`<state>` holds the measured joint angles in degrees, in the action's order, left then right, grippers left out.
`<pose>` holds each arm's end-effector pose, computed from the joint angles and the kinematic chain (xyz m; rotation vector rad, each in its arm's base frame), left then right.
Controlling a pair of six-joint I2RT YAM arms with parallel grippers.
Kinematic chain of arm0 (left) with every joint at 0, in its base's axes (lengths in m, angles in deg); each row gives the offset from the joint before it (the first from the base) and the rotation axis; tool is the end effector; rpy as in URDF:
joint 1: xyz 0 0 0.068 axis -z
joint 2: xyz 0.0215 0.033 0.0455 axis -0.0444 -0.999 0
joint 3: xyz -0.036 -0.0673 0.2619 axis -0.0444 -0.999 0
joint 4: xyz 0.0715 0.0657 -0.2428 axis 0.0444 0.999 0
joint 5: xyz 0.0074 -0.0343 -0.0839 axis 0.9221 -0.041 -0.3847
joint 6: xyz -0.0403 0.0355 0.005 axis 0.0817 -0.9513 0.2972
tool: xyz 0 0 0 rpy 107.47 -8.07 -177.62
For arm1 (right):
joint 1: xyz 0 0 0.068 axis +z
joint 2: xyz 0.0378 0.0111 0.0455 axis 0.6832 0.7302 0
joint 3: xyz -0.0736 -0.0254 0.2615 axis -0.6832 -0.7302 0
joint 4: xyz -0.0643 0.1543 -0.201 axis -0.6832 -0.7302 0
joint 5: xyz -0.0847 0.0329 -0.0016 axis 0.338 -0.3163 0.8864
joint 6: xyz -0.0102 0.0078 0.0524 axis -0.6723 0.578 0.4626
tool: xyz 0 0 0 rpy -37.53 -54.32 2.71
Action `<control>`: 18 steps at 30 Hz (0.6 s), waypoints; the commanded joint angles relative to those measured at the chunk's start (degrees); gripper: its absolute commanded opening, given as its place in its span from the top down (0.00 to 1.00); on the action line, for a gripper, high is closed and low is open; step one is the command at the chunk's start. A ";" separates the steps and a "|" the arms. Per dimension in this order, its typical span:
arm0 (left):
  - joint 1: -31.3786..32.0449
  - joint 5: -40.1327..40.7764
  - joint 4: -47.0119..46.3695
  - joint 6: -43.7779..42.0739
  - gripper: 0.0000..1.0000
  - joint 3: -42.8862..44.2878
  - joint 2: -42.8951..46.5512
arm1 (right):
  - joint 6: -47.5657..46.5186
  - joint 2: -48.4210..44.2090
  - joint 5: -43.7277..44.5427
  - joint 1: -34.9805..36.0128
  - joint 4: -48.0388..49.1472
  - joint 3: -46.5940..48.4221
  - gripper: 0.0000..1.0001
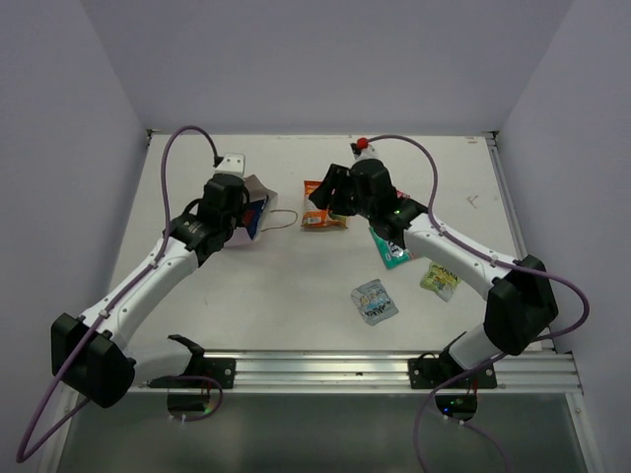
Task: Place the snacks into the paper bag
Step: Pick up the snack from the center of the board.
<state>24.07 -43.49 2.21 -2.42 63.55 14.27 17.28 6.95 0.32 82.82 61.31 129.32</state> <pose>0.2394 -0.1015 0.3114 -0.0055 2.1358 0.1353 0.2832 0.2334 0.3119 0.0712 2.0954 0.8588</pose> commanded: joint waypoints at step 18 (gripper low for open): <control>-6.39 -0.04 -4.68 -1.46 1.00 0.62 -1.76 | -3.68 6.14 9.76 -4.31 6.47 -7.12 0.44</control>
<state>18.47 -43.21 1.49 -3.06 65.61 10.18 14.40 10.32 7.32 77.51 62.79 118.83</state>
